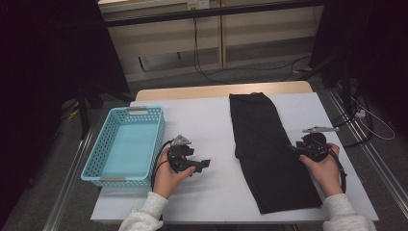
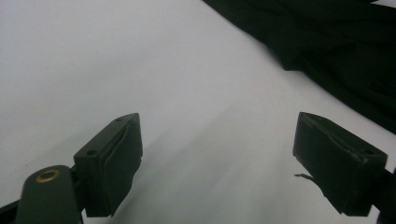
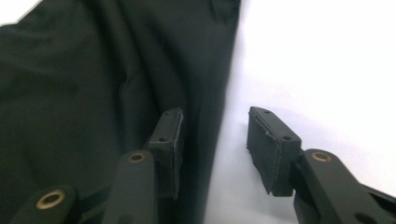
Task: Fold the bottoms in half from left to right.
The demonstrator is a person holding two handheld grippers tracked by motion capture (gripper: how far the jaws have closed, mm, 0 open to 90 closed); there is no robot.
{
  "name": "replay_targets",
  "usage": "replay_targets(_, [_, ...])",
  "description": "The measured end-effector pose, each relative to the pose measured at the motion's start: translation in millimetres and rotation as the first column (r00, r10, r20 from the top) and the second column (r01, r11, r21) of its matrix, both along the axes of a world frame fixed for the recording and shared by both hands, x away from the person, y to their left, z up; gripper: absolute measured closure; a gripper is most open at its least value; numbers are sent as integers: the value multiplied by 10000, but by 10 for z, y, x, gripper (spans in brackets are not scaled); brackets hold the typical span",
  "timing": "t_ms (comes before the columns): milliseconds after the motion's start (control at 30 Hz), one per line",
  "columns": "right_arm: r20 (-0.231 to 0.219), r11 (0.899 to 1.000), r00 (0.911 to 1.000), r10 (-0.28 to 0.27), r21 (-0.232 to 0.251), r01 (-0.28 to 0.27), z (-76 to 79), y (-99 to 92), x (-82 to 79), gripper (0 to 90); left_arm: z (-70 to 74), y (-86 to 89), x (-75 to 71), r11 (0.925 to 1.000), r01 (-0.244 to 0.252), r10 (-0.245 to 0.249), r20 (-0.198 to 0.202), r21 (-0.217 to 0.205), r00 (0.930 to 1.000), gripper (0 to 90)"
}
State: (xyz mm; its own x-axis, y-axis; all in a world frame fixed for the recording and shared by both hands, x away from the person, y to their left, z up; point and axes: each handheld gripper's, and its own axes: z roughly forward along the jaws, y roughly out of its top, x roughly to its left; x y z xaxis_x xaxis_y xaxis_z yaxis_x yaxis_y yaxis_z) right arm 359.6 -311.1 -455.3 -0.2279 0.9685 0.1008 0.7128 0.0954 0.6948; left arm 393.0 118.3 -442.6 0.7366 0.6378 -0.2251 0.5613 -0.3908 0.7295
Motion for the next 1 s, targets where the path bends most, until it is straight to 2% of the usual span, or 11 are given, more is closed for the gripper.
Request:
replay_targets(200, [174,9988,9987,483,28,-484,-22,123,-7,772,15,-36,-9,9999,81,-81,-51,-85,10000,157])
replay_targets(233, [142,9985,9987,487,233,-490,-26,121,-6,857,16,-37,-10,9999,92,-92,-48,-63,9999,157])
replay_targets(267, [101,9970,9983,570,517,-574,-32,115,-3,876,16,-37,-11,9999,110,-111,-53,-78,9999,157])
replay_targets(367, [76,9969,9980,622,484,-625,-12,107,7,889,24,-28,-11,9999,121,-121,-1,-78,9999,158])
replay_targets(500, [384,9974,9993,20,724,-47,69,-42,5,892,34,-9,-14,9999,65,-65,56,-113,10000,159])
replay_targets(600, [516,9987,9983,-285,439,262,73,-118,15,891,33,3,-9,9999,9,-9,48,-112,10000,159])
replay_targets(667, [419,9987,9990,-158,488,138,49,-112,28,852,34,6,-9,10000,27,-27,13,-95,10000,159])
replay_targets(733, [465,9998,9987,-186,23,185,50,-68,36,730,39,10,-8,10000,7,-7,20,-91,10000,159])
replay_targets(800, [655,9997,9975,-248,-39,252,89,-18,42,622,40,12,-8,9999,-58,59,67,-103,10000,159])
replay_targets(867, [821,9998,9965,137,-138,-126,125,43,50,565,42,28,0,10000,-26,26,86,-16,10000,157])
replay_targets(1000, [851,9988,9956,397,-305,-372,188,178,89,403,49,44,-1,9999,-103,101,169,91,9998,152])
